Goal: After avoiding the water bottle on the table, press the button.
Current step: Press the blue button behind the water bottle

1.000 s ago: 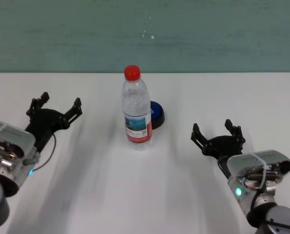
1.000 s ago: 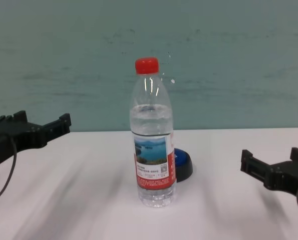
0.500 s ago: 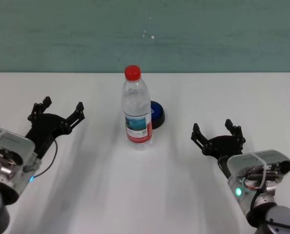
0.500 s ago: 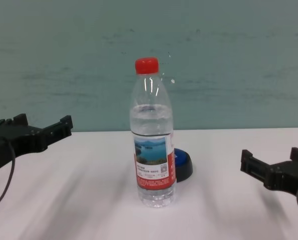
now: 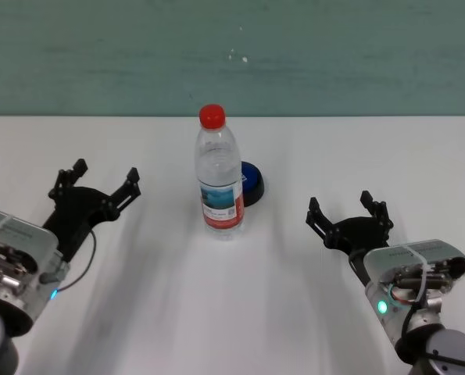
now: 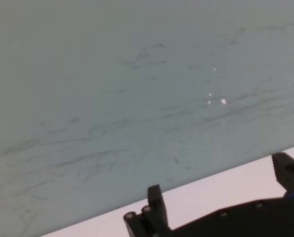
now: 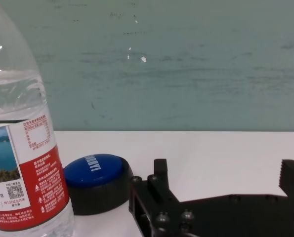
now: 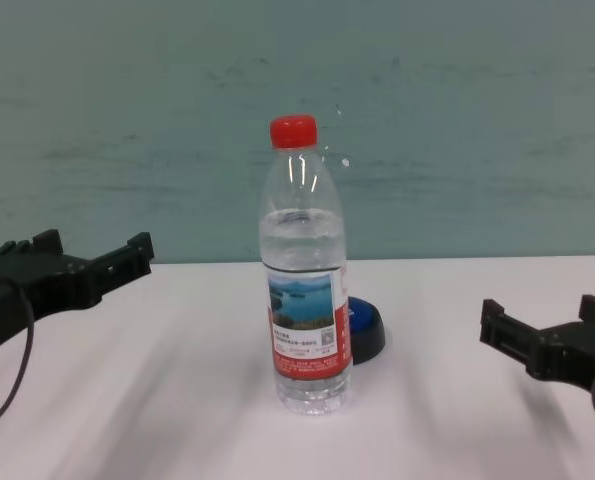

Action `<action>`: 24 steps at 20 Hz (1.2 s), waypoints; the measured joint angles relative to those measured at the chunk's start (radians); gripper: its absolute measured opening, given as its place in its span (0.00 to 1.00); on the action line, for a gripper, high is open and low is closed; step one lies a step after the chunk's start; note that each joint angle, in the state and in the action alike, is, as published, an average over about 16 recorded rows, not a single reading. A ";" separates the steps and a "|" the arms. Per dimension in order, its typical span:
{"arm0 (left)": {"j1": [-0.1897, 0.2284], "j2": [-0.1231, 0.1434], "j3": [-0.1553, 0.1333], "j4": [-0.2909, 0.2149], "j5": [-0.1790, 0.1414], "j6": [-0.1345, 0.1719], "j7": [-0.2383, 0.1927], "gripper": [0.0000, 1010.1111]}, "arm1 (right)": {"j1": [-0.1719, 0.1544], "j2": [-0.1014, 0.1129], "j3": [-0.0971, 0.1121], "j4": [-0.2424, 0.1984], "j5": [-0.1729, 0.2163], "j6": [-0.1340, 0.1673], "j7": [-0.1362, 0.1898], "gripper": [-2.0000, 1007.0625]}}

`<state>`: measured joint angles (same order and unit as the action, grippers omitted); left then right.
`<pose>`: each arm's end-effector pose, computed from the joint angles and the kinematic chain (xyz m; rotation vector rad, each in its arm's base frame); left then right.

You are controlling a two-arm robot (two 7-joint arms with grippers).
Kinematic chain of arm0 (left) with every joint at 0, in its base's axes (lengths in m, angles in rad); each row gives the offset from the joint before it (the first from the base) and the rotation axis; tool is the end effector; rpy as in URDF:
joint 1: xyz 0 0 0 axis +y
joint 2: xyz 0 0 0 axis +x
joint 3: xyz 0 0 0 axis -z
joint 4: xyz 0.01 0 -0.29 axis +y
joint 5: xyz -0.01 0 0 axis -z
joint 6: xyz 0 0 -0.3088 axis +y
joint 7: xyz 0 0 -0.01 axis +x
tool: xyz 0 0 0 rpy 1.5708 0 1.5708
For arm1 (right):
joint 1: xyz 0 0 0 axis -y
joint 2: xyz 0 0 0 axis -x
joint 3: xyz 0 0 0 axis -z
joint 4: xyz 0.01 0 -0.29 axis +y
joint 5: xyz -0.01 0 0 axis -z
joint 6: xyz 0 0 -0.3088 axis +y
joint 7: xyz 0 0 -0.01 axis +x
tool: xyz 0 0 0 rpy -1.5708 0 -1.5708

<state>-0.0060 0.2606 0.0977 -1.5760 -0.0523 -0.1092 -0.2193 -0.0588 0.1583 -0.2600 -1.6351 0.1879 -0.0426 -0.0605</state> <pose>0.3290 0.0457 -0.2935 0.0989 -0.2222 1.2372 0.3002 0.0394 -0.3071 0.0396 0.0387 -1.3661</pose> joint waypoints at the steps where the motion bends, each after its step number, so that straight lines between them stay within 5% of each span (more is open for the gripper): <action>1: 0.004 0.000 0.001 -0.004 -0.002 0.000 -0.001 1.00 | 0.000 0.000 0.000 0.000 0.000 0.000 0.000 1.00; 24: 0.077 -0.003 0.048 -0.073 -0.036 -0.001 -0.023 1.00 | 0.000 0.000 0.000 0.000 0.000 0.000 0.000 1.00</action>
<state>0.0711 0.2579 0.1461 -1.6486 -0.0885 -0.1102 -0.2419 -0.0588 0.1583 -0.2600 -1.6351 0.1879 -0.0426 -0.0606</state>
